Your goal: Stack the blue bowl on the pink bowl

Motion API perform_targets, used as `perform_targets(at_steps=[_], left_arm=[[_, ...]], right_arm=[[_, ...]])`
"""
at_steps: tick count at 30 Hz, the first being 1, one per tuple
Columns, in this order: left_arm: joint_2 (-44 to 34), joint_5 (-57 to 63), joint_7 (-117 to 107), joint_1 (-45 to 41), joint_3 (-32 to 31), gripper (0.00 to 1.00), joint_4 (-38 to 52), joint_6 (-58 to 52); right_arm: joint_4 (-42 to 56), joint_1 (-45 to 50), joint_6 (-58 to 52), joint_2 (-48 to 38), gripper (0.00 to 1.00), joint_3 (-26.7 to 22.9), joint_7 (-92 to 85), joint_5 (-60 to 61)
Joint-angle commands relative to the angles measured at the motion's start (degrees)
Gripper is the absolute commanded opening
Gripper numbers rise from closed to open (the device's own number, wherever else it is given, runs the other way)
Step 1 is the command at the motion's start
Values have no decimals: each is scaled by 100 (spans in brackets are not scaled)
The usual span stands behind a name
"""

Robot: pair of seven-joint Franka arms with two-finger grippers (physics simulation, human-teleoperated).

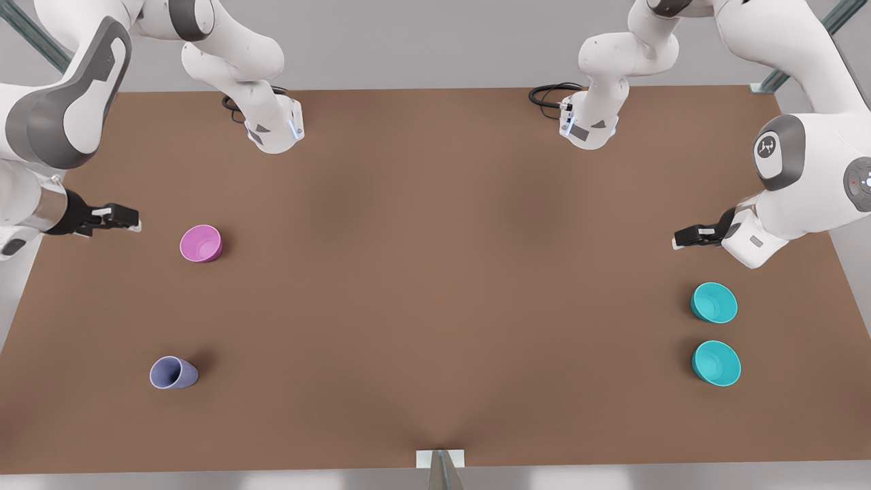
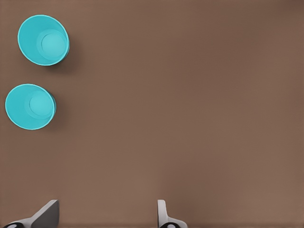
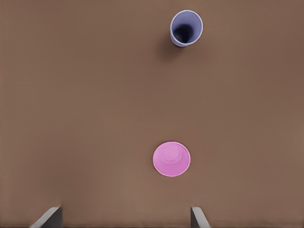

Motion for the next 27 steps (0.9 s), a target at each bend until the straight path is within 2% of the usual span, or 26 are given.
perform_targets(at_steps=[1,4,6,7,8,11,12,15,20,27], left_arm=[[-6,3,8,0,-1,100,11,-5],[-15,3,8,0,-1,100,11,-5],[-15,3,8,0,-1,100,11,-5],[-6,3,8,9,-1,100,11,-5],[-15,3,8,0,-1,100,11,-5],[-6,3,8,9,-1,100,11,-5],[-6,3,8,9,-1,100,11,-5],[-6,3,8,9,-1,100,11,-5],[-6,3,8,9,-1,100,11,-5],[3,3,17,9,-1,100,3,-5]], right_arm=[[-4,0,-189,-8,100,6,-344,9],[-135,9,-224,247,100,14,-152,-9],[-996,27,-180,335,100,14,298,-35],[-1128,35,4,239,100,32,394,-53],[-1697,9,416,-59,100,15,465,-44],[-4843,9,2973,-1992,100,14,517,-96],[-5294,9,3353,-2196,100,14,640,-149],[-5760,-96,3968,-2091,100,6,684,-176],[-5752,-307,4364,-1370,100,6,1133,-184],[-5972,-834,4452,-1238,100,-29,1089,-263]])
